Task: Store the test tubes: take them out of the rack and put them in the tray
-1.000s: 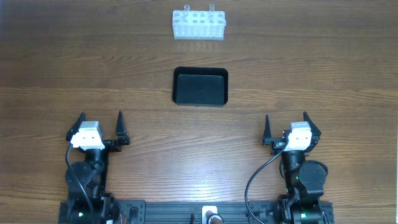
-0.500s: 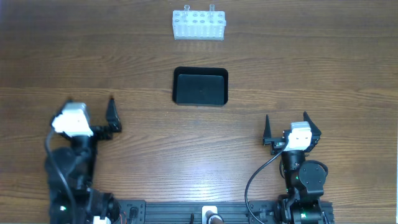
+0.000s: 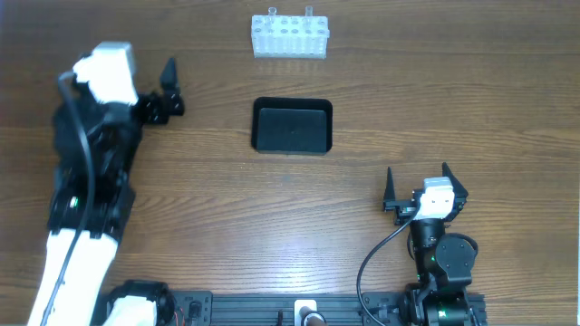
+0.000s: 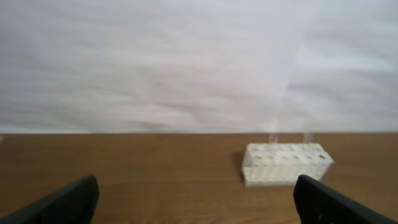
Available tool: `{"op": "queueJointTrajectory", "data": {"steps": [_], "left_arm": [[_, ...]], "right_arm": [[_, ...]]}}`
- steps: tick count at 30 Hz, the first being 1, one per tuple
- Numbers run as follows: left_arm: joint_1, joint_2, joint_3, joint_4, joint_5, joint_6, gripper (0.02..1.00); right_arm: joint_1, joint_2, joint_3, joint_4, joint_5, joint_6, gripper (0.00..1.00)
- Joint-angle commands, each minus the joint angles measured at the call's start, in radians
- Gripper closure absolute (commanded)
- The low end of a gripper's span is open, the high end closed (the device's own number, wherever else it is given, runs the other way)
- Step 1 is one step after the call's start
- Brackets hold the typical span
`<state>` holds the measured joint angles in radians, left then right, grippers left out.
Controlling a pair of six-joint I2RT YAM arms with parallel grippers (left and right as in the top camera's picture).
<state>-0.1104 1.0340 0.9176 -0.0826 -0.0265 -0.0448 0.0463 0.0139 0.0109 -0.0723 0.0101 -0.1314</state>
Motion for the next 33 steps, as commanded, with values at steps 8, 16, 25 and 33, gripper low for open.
{"op": "queueJointTrajectory", "data": {"steps": [8,16,25,33], "left_arm": [[-0.179,0.358,0.207,0.003,0.015,0.011,0.018],[-0.192,0.538,0.314,0.009,-0.004,-0.231,0.02],[-0.234,0.78,0.598,-0.142,-0.001,-0.251,0.02],[-0.262,0.987,0.803,-0.162,-0.001,-0.251,0.023]], "right_arm": [[-0.006,-0.009,-0.005,-0.003,0.009,0.003,0.009],[-0.006,-0.009,-0.005,-0.003,0.008,0.003,0.007],[-0.006,-0.009,-0.005,-0.003,0.009,0.003,0.009],[-0.006,-0.009,-0.005,-0.003,0.009,0.003,0.009]]}}
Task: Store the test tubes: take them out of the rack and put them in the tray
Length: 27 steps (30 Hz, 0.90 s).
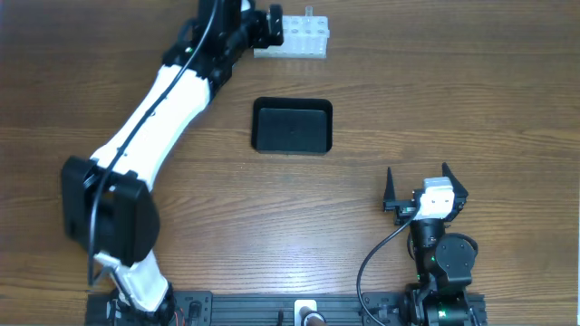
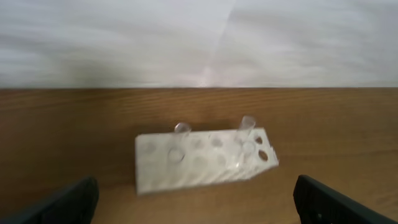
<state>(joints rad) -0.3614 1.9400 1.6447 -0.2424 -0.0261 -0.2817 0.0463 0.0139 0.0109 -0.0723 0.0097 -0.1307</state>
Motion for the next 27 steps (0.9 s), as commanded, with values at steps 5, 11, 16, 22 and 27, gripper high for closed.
{"op": "queueJointTrajectory", "data": {"steps": [5,11,16,22,27], "left_arm": [[-0.016,0.158,0.117,-0.002,-0.002,-0.014,0.025],[-0.016,0.223,0.155,-0.002,-0.009,0.02,0.031],[-0.016,0.267,0.198,0.0,-0.023,0.077,0.047],[-0.011,0.291,0.201,0.041,-0.043,0.077,0.04],[-0.011,0.315,0.203,0.074,-0.043,0.077,0.045]], "right_arm": [[-0.006,-0.009,-0.005,-0.003,0.009,0.002,0.007],[-0.006,-0.009,-0.005,-0.003,0.009,0.002,0.009],[-0.006,-0.009,-0.005,-0.003,0.009,0.002,0.007],[-0.006,-0.009,-0.005,-0.003,0.009,0.002,0.007],[-0.006,-0.009,-0.005,-0.003,0.009,0.002,0.009]]}}
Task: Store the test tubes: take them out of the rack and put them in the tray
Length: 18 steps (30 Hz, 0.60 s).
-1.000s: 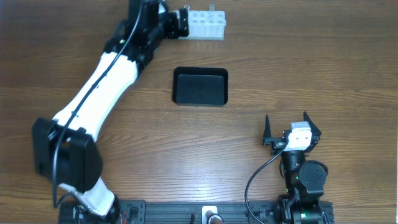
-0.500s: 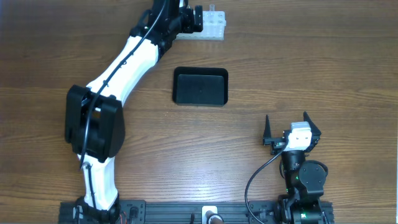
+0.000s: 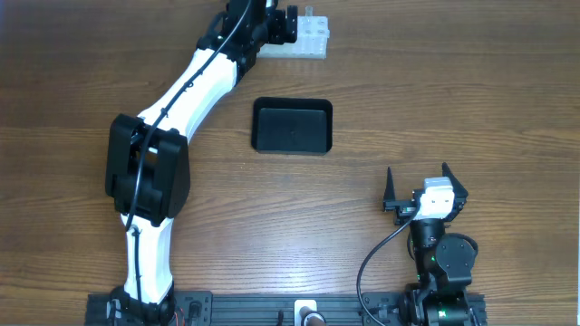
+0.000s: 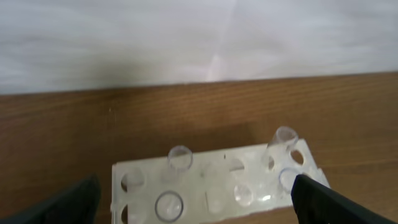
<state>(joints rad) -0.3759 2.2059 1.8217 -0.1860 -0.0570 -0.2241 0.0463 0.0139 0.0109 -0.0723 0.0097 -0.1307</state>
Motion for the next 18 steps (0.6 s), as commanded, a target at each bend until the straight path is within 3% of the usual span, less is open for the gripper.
{"op": "queueJointTrajectory", "data": {"steps": [1,18], "left_arm": [[0.003,0.055,0.03,0.018,-0.012,0.019,0.049],[0.014,0.084,0.039,0.026,-0.013,0.019,0.095]], "right_arm": [[-0.006,-0.009,-0.005,-0.003,0.009,0.002,0.007],[-0.006,-0.009,-0.005,-0.003,0.009,0.002,0.007]]}}
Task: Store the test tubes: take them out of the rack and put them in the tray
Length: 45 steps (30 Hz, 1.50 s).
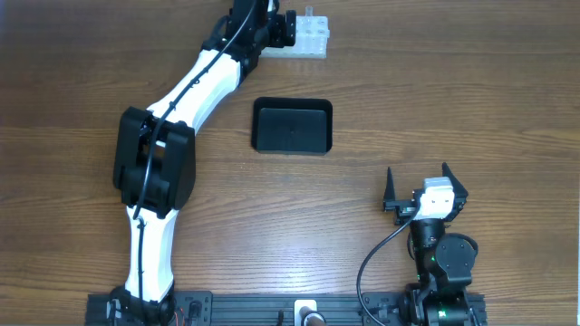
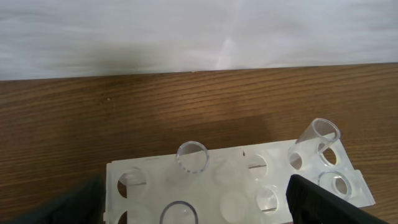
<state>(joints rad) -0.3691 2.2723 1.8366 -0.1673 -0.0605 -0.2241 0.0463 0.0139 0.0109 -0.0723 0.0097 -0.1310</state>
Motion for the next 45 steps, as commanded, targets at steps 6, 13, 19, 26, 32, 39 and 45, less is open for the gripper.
{"op": "queueJointTrajectory", "data": {"steps": [6,13,19,26,32,39,45], "left_arm": [[0.007,0.032,0.024,0.011,-0.013,0.019,0.099],[0.007,0.042,0.024,0.028,-0.013,0.019,0.132],[0.006,0.047,0.024,0.045,-0.013,0.019,0.266],[0.006,0.047,0.024,0.044,-0.013,0.019,0.397],[0.006,0.047,0.024,0.044,-0.013,0.019,0.579],[0.006,0.047,0.024,0.045,-0.013,0.019,0.755],[0.006,0.047,0.024,0.045,-0.012,0.019,0.812]], "right_arm": [[-0.006,-0.009,-0.005,-0.003,0.009,0.003,0.009],[-0.006,-0.009,-0.005,-0.003,0.009,0.003,0.007],[-0.006,-0.009,-0.005,-0.003,0.009,0.003,0.009],[-0.006,-0.009,-0.005,-0.003,0.009,0.003,0.009],[-0.006,-0.009,-0.005,-0.003,0.009,0.003,0.007],[-0.006,-0.009,-0.005,-0.003,0.009,0.003,0.009],[-0.006,-0.009,-0.005,-0.003,0.009,0.003,0.007]]}}
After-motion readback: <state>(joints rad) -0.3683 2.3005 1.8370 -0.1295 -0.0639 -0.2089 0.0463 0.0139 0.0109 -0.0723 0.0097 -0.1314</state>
